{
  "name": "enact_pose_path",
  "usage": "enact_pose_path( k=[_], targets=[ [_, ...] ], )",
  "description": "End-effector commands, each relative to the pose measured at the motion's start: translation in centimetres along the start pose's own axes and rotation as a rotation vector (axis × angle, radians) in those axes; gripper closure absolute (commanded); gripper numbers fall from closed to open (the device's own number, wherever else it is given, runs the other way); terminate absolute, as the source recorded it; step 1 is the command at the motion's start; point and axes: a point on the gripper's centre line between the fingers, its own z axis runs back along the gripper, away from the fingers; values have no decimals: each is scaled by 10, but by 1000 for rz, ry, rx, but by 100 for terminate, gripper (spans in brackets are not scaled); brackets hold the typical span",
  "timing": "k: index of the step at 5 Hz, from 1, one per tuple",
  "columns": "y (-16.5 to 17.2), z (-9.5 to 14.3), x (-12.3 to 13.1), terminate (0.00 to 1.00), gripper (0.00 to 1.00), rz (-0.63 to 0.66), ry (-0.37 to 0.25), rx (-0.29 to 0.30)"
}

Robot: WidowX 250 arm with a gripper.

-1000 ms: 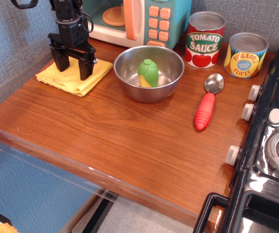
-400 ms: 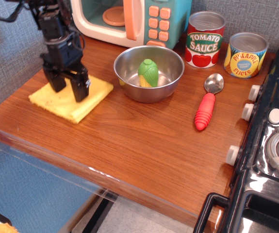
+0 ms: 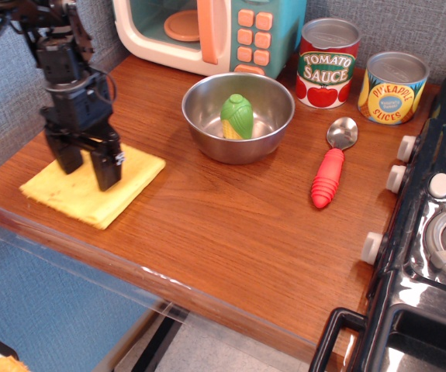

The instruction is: Slide the yellow rag forward so that it touches the front edge of the table.

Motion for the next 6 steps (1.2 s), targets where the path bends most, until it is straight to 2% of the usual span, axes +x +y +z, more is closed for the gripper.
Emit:
enact_pose_path(
  k=[1, 2, 3, 5, 6],
  targets=[
    [1, 30, 2, 0, 0, -3, -82, 48],
    [-10, 60, 7, 0, 0, -31, -177, 48],
    [-20, 83, 6, 0, 0, -36, -239, 56],
    [-29, 81, 18, 0, 0, 8, -179, 72],
    [-29, 81, 18, 0, 0, 8, -179, 72]
  ],
)
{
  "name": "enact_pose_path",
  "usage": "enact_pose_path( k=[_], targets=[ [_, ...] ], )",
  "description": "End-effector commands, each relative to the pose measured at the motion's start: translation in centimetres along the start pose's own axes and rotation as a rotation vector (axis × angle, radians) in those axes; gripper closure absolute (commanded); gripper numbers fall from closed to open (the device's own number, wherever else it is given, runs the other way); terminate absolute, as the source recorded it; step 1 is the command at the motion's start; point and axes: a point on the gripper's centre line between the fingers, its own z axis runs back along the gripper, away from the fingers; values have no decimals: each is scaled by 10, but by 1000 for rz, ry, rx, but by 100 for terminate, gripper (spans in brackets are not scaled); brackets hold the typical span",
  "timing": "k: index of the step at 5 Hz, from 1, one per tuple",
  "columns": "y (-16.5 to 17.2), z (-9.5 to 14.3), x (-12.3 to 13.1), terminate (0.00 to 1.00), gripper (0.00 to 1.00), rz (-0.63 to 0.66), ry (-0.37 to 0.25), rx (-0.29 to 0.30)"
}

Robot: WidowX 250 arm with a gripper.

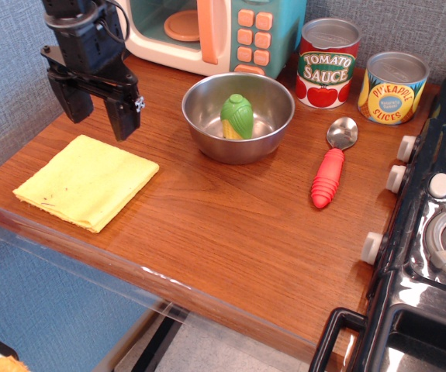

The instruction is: Slide the yellow rag forward so that it touches the front edge of the table.

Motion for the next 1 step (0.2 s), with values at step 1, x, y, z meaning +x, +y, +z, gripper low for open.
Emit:
enact_pose_path(
  k=[1],
  targets=[
    [3, 13, 3, 100, 0, -6, -33, 22]
  ],
)
